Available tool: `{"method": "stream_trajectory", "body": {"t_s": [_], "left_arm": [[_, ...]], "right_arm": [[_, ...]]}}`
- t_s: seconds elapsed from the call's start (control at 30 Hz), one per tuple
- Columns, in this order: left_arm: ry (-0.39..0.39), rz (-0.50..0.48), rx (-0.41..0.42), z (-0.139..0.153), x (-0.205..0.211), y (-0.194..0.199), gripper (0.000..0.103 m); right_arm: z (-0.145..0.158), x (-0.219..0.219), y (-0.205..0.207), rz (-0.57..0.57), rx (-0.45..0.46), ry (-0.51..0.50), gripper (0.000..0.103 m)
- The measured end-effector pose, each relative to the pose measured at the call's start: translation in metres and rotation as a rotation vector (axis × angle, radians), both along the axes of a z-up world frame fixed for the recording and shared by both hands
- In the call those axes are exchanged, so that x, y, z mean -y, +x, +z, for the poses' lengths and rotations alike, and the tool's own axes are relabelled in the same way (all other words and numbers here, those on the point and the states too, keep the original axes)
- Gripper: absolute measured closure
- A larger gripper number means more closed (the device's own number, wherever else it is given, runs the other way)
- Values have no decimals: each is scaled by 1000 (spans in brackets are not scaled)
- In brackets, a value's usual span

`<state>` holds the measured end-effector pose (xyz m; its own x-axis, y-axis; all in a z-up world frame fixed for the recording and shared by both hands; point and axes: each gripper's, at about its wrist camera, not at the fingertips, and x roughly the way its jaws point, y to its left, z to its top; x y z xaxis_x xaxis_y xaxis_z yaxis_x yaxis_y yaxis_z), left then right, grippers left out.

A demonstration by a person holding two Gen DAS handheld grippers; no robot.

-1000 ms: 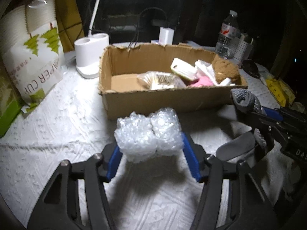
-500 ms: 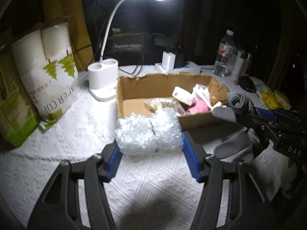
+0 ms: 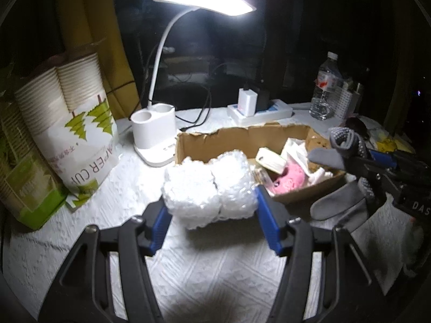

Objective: Organize soft objects
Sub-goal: 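Carry the bubble-wrap pack and glove over the box with both grippers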

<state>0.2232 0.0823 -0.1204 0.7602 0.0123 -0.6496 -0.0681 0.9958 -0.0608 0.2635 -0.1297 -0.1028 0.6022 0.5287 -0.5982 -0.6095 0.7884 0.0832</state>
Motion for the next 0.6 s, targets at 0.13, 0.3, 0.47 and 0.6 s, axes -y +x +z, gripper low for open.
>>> {"method": "stream_trajectory", "body": {"t_s": [0.13,0.3,0.47,0.6], "left_arm": [[6,10,-15,-5,0,15,43],[12,30,-49,-17,-3,38,43],[-6,43,-86,-29,-7,55,42],[8,46,-90,-31,-6,64,37]], "right_arm": [[1,4,13,-13,-1,8,74],[-2,10,33,-22,-12,7,74],[-9,12,48,-26,-32,9,74],[-14,16,57,-34,-50,13,74]]}}
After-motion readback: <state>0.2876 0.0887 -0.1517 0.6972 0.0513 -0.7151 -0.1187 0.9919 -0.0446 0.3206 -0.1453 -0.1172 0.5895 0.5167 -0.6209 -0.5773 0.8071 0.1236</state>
